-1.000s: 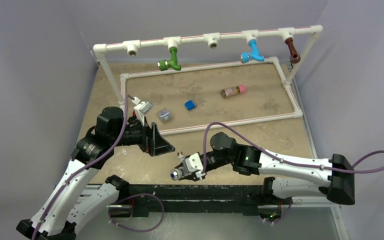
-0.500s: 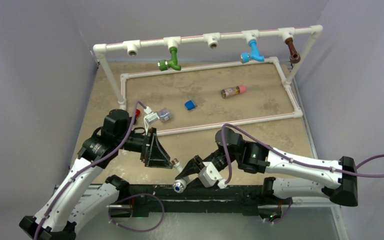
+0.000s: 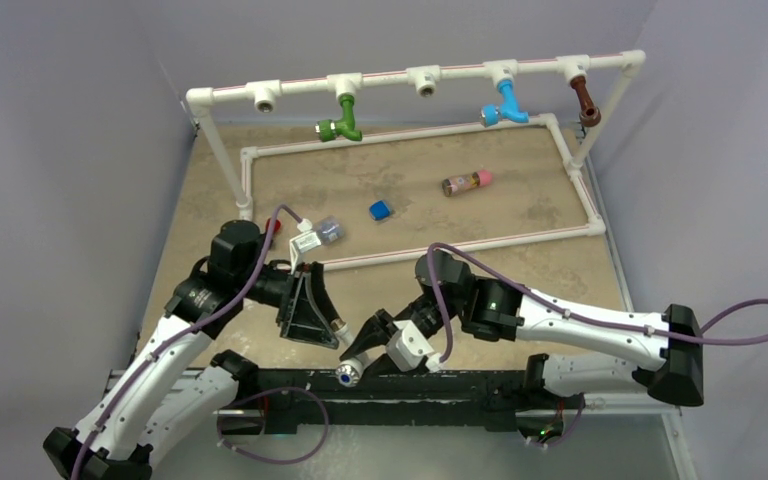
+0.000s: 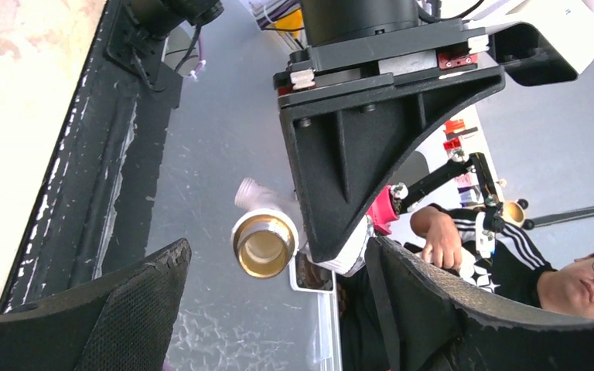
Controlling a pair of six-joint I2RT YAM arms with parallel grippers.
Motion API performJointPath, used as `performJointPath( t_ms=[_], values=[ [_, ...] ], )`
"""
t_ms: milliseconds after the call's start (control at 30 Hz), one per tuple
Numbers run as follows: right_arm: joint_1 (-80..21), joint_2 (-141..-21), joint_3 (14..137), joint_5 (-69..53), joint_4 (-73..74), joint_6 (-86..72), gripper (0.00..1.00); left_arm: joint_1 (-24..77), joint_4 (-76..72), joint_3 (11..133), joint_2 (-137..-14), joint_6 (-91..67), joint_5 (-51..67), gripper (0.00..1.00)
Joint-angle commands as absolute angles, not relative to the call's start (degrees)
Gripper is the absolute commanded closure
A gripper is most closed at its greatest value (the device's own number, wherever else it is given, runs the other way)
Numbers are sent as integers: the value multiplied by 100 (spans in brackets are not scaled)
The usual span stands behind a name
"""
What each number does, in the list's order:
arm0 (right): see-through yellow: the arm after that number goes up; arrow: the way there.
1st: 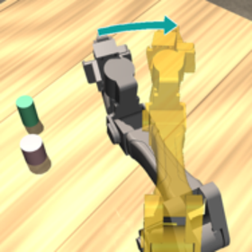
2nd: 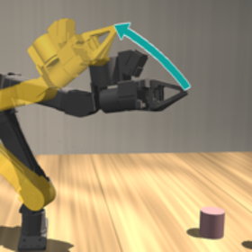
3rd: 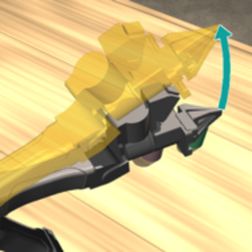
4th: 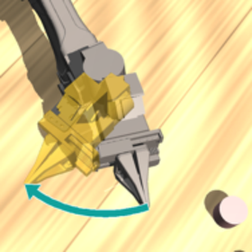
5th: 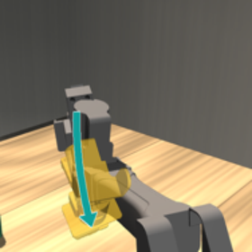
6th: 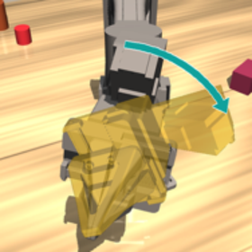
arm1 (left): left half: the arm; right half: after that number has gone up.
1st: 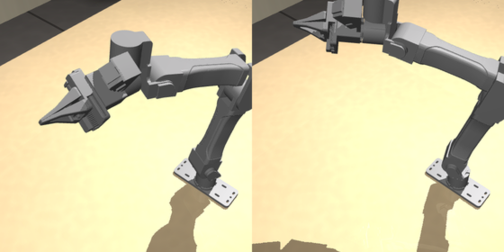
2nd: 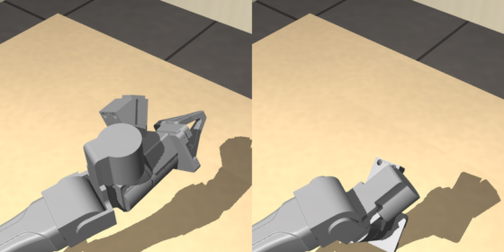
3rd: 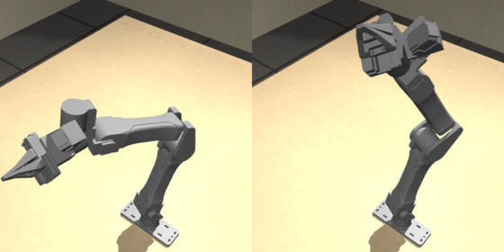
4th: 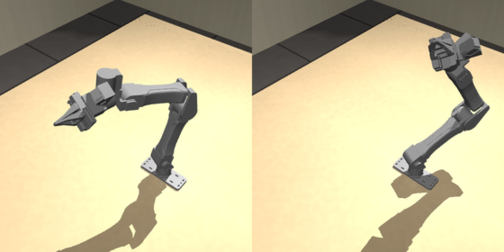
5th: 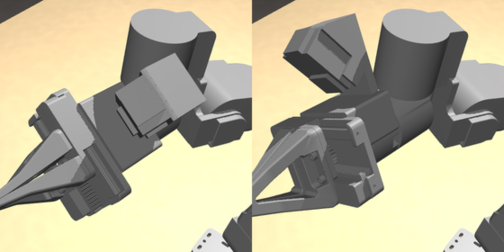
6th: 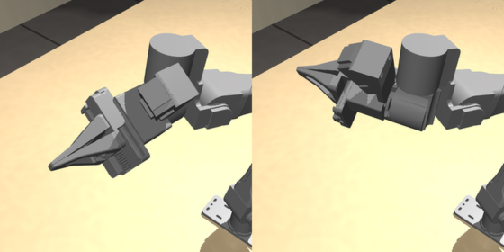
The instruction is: Install the water faucets
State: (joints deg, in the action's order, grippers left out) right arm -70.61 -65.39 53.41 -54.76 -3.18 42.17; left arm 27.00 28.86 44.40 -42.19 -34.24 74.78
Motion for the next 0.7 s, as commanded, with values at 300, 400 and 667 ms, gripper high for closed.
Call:
performJointPath(
  t_ms=[300,400,667],
  values=[
    [-7089,-6794,5823,-5859,-549,4447,100,2681,2297,4369,-4207,-3658,8004,41],
    [-7086,-6767,5805,-5897,-596,4418,100,2682,2188,4323,-4197,-3692,8066,54],
    [-7086,-6739,5718,-5838,-803,4293,100,2681,1959,4264,-4189,-3826,8167,74]
  ],
)
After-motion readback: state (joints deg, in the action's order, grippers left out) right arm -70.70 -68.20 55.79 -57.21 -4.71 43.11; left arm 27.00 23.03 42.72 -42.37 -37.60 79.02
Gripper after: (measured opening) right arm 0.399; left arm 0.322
